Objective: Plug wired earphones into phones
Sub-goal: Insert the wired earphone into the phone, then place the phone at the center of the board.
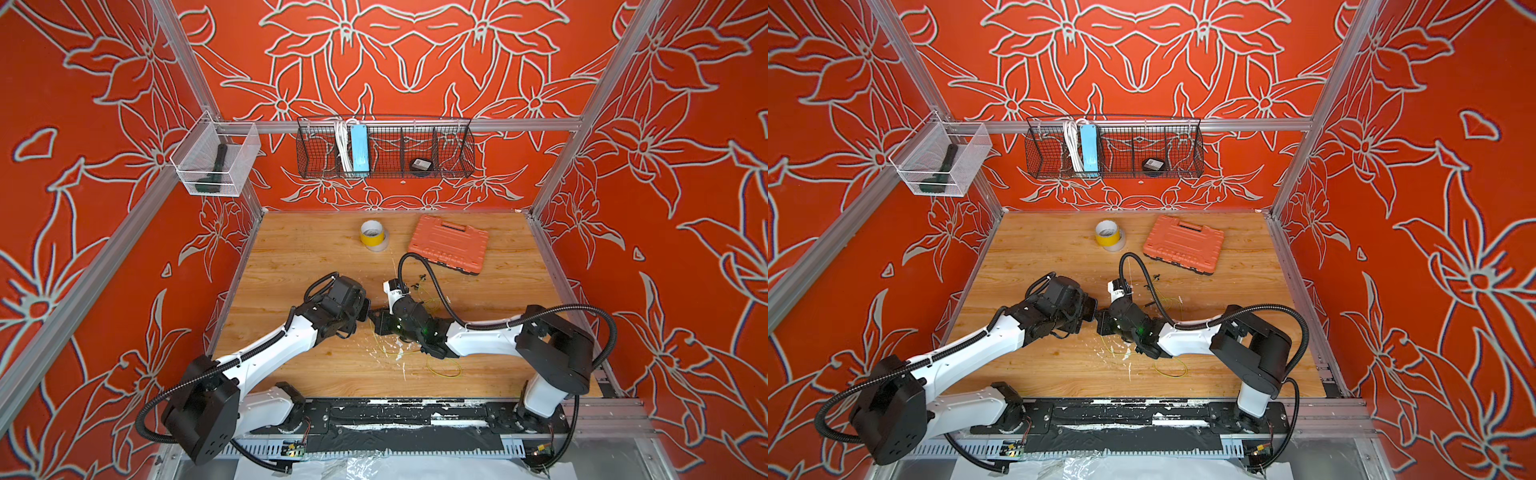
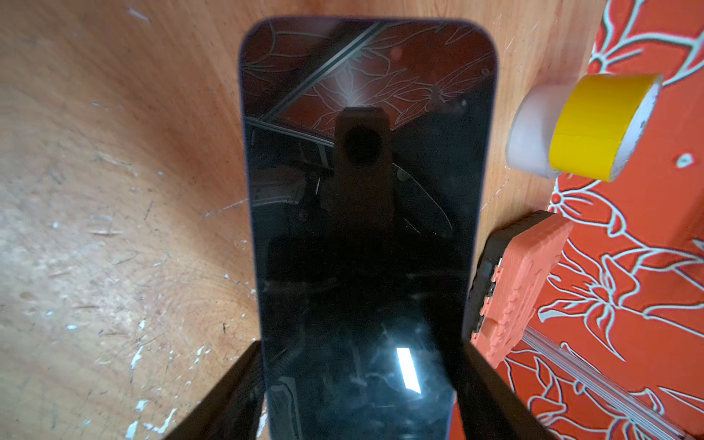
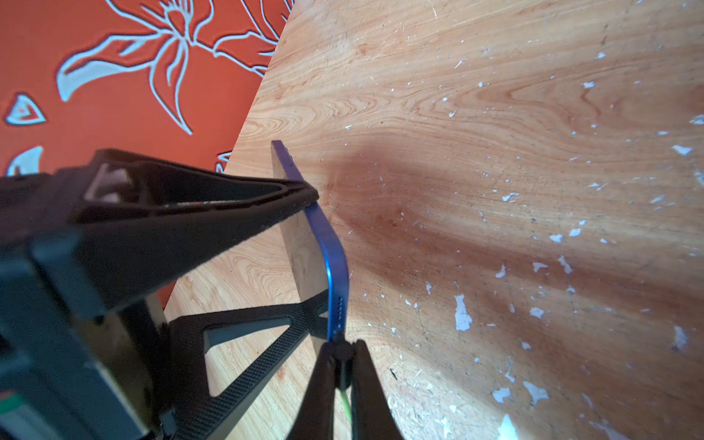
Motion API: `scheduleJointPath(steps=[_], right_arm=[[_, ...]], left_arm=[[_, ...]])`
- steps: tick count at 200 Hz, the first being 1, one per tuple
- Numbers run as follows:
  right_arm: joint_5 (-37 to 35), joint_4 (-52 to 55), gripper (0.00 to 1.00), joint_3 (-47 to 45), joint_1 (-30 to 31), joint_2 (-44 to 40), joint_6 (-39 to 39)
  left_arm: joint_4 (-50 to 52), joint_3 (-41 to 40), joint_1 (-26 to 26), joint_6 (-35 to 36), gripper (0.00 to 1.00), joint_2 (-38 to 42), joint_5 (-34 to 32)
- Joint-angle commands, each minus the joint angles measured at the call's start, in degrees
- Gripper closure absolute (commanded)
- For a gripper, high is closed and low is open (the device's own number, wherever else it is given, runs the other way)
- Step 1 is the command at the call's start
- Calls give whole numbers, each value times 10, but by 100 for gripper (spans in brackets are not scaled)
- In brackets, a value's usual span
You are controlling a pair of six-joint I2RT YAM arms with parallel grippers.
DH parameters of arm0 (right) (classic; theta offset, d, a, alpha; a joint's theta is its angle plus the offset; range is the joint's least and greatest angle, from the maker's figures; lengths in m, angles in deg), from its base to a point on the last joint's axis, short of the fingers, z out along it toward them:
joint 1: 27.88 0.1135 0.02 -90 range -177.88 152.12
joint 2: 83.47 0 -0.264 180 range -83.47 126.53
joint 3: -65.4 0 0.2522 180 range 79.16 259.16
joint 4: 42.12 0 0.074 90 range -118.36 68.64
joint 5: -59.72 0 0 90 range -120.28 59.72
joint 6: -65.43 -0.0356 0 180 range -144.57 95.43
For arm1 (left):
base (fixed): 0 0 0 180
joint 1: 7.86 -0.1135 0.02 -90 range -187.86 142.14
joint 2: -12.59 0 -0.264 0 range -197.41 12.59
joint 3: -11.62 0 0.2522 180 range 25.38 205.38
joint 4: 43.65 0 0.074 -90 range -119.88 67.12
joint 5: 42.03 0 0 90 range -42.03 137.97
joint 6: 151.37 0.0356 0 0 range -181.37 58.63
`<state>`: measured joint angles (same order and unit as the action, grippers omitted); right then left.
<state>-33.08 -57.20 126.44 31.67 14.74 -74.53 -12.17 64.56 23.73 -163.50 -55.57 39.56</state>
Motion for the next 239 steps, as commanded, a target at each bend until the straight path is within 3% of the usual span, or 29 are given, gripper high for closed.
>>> scheduleJointPath(steps=[1, 58, 113, 182, 206, 239], right_arm=[[-18, -18, 97, 5, 2, -9, 9], [-14, -5, 79, 4, 3, -19, 20], [-16, 10, 68, 9, 4, -30, 28], [-7, 20, 43, -10, 4, -64, 53], [-35, 47, 35, -21, 4, -81, 54], [-103, 112, 32, -58, 3, -152, 75]], left_arm=[[-37, -4, 31, -17, 32, 31, 68], [-23, 3, 15, -13, 32, 15, 52], [-13, 0, -2, -8, 33, 14, 46], [14, 9, -31, 14, 33, 14, 50], [23, 10, -39, 17, 33, 7, 50], [73, 43, -42, 33, 33, -37, 19]])
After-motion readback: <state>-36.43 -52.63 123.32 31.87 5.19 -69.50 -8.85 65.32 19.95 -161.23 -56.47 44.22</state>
